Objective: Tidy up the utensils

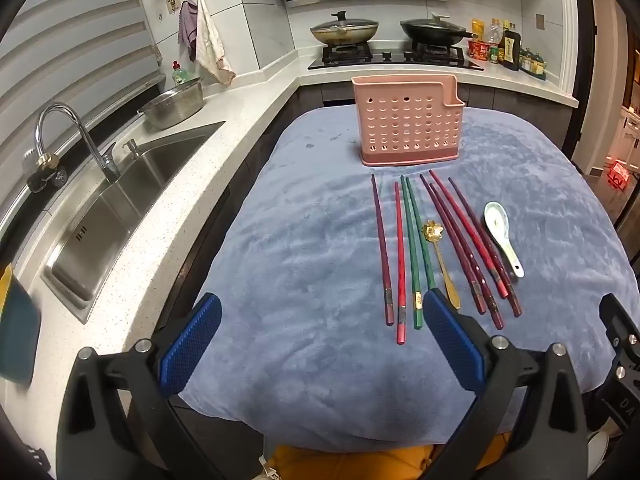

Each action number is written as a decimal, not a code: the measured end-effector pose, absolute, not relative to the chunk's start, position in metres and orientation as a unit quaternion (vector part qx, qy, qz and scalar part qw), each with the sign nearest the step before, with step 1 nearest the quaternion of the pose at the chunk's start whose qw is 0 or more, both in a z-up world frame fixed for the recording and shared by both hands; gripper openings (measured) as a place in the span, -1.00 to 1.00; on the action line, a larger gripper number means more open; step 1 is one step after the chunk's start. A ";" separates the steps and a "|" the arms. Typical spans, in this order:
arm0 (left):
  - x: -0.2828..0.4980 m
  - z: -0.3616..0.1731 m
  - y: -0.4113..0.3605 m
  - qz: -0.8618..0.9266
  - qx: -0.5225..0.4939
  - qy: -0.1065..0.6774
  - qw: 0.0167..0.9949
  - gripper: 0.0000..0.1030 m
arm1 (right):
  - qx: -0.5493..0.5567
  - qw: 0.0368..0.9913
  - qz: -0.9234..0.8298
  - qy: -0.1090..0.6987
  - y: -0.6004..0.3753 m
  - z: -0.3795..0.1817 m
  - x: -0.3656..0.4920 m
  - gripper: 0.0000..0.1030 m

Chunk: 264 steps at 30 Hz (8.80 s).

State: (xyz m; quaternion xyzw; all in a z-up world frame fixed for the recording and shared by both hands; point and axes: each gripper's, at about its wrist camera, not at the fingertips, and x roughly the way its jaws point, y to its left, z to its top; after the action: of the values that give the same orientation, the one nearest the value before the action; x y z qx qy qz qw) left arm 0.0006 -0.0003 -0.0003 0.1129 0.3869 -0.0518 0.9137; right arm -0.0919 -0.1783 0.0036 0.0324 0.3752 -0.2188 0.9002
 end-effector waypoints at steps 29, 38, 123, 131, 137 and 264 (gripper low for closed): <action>-0.004 0.003 -0.003 -0.069 0.116 0.388 0.912 0.87 | 0.032 0.899 -0.220 0.376 -0.179 0.004 -0.094 0.87; -0.003 0.003 -0.002 -0.066 0.116 0.389 0.911 0.87 | 0.033 0.899 -0.219 0.377 -0.179 0.004 -0.094 0.87; 0.026 -0.030 0.001 -0.084 0.097 0.432 0.892 0.87 | 0.048 0.893 -0.219 0.391 -0.189 -0.019 -0.074 0.87; 0.062 -0.060 -0.004 -0.105 0.079 0.454 0.881 0.87 | 0.075 0.888 -0.197 0.409 -0.209 -0.038 -0.028 0.69; 0.083 -0.079 -0.011 -0.108 0.086 0.462 0.876 0.78 | 0.084 0.884 -0.183 0.422 -0.213 -0.052 0.000 0.55; 0.186 0.038 -0.026 -0.140 0.027 0.332 0.932 0.45 | 0.135 0.899 -0.066 0.412 -0.247 -0.013 0.072 -0.24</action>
State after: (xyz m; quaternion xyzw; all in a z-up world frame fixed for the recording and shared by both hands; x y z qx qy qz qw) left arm 0.1857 -0.0259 0.0378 0.0268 0.3325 -0.1397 0.9323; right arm 0.0725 -0.2469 -0.0134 0.1347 0.4116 -0.0662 0.8989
